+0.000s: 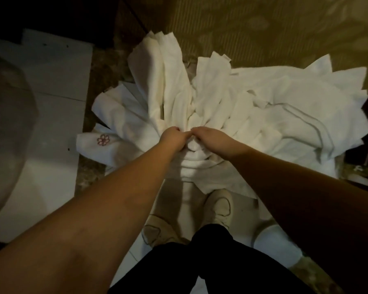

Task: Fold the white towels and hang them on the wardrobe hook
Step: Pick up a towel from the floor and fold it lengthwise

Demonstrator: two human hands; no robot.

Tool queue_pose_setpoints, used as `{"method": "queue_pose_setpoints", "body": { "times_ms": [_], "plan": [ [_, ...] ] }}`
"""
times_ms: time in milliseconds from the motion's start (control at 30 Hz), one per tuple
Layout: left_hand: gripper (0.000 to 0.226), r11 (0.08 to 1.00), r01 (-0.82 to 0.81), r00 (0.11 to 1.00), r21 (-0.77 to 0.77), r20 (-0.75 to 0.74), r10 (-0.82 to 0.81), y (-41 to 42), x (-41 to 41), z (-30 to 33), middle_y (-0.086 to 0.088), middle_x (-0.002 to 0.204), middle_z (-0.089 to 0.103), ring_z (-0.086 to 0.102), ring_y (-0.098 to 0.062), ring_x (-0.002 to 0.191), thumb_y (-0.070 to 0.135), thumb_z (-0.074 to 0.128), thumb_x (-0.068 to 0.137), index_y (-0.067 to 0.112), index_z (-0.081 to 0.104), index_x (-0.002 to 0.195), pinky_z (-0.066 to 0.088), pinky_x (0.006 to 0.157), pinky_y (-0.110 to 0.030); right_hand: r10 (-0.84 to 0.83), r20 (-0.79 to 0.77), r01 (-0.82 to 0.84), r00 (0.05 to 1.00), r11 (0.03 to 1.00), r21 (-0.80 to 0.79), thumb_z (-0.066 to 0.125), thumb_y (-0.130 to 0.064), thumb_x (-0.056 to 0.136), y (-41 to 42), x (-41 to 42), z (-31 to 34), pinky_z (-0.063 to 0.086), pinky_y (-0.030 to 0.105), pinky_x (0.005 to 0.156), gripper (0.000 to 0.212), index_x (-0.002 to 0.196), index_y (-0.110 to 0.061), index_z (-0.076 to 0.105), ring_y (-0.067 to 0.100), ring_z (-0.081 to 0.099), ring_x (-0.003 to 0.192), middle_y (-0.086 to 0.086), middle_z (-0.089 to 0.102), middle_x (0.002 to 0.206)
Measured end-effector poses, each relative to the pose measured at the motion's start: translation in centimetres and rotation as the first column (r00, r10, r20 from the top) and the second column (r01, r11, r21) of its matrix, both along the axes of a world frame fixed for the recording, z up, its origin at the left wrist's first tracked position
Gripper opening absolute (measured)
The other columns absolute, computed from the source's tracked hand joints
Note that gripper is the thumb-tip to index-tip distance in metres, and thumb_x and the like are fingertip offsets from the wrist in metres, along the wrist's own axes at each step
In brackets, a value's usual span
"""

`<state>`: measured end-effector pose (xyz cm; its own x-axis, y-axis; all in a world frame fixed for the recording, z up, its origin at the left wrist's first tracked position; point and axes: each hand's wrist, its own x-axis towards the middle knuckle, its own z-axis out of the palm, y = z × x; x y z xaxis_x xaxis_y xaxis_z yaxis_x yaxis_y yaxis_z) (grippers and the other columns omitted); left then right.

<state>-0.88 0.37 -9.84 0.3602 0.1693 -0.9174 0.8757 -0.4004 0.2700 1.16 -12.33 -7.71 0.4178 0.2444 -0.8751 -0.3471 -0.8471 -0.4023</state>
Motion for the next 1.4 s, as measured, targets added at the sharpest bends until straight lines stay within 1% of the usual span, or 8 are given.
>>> {"method": "queue_pose_setpoints", "body": {
  "times_ms": [167,367,500,633,767,967,1233,1400],
  "plan": [
    [0.030,0.997,-0.073,0.996,-0.020,0.052,0.074,1.2,-1.2,0.4,-0.011,0.114,0.070,0.065,-0.031,0.106,0.016,0.056,0.097,0.016,0.065,0.125,0.051,0.101,-0.043,-0.408,-0.189,0.432,0.893,0.894,0.115,0.035,-0.052,0.105,-1.3,-0.8,0.1,0.036,0.036,0.116,0.054,0.140,-0.016,0.058,0.018,0.055,0.129,0.002,0.062,0.139],
    [0.017,0.865,-0.373,0.899,-0.336,0.100,0.427,2.1,-3.5,8.3,-0.002,0.096,0.073,0.065,-0.018,0.098,0.007,0.058,0.097,0.018,0.071,0.100,0.051,0.088,-0.027,-0.486,-0.224,0.526,0.845,0.832,0.178,0.031,-0.048,0.107,-1.4,0.0,7.4,0.039,0.017,0.073,0.053,0.134,-0.012,0.059,0.005,0.062,0.094,-0.002,0.069,0.110],
    [0.018,0.784,-0.410,0.855,-0.466,0.103,0.508,2.1,-3.9,16.6,0.001,0.092,0.073,0.067,-0.007,0.085,0.001,0.057,0.095,0.009,0.068,0.107,0.050,0.074,-0.016,-0.512,-0.250,0.563,0.821,0.800,0.209,0.034,-0.050,0.106,-1.1,1.3,14.0,0.041,0.022,0.073,0.049,0.112,-0.015,0.067,0.008,0.061,0.069,0.001,0.068,0.083],
    [0.026,0.785,-0.373,0.849,-0.495,0.159,0.504,2.1,-4.3,25.6,-0.005,0.091,0.067,0.057,-0.017,0.088,0.010,0.067,0.076,0.005,0.070,0.102,0.043,0.082,-0.026,-0.621,-0.223,0.659,0.752,0.714,0.236,0.050,-0.065,0.093,-0.6,1.3,20.7,0.040,0.039,0.113,0.063,0.124,-0.013,0.067,0.018,0.063,0.114,0.006,0.070,0.123],
    [0.008,0.842,-0.286,0.878,-0.459,0.226,0.421,1.8,-5.1,34.1,-0.001,0.080,0.056,0.050,-0.018,0.080,0.015,0.060,0.060,0.016,0.061,0.069,0.037,0.077,-0.031,-0.670,-0.499,0.833,0.549,0.488,0.261,0.058,-0.067,0.088,0.0,0.5,28.1,0.041,0.042,0.114,0.075,0.135,-0.009,0.059,0.025,0.061,0.125,0.012,0.065,0.133],
    [0.014,0.865,-0.164,0.887,-0.474,0.313,0.339,3.1,-7.0,45.0,-0.001,0.089,0.066,0.061,-0.015,0.091,0.006,0.061,0.091,0.012,0.067,0.081,0.047,0.087,-0.029,-0.621,-0.617,0.875,0.485,0.355,0.330,0.067,-0.055,0.082,0.6,-1.9,38.7,0.042,0.048,0.112,0.074,0.135,-0.003,0.056,0.035,0.064,0.119,0.024,0.065,0.128],
    [0.055,0.838,-0.364,0.725,-0.406,0.442,0.529,6.7,-7.5,58.1,-0.003,0.115,0.069,0.067,-0.024,0.108,0.069,0.067,0.071,0.031,0.060,0.110,0.053,0.097,-0.051,-0.602,-0.540,0.794,0.587,0.301,0.528,0.056,-0.066,0.080,1.3,-3.9,53.0,0.043,0.038,0.109,0.084,0.142,-0.010,0.052,0.025,0.060,0.126,0.014,0.063,0.135],
    [0.027,0.862,-0.278,0.631,-0.424,0.596,0.497,7.6,-8.3,66.6,-0.001,0.111,0.074,0.069,-0.015,0.106,0.030,0.063,0.097,0.016,0.069,0.119,0.055,0.093,-0.034,-0.597,-0.468,0.732,0.652,0.333,0.594,0.050,-0.066,0.081,2.2,-5.0,61.3,0.041,0.041,0.112,0.078,0.134,-0.010,0.058,0.025,0.061,0.125,0.013,0.066,0.132]
  ]
}}
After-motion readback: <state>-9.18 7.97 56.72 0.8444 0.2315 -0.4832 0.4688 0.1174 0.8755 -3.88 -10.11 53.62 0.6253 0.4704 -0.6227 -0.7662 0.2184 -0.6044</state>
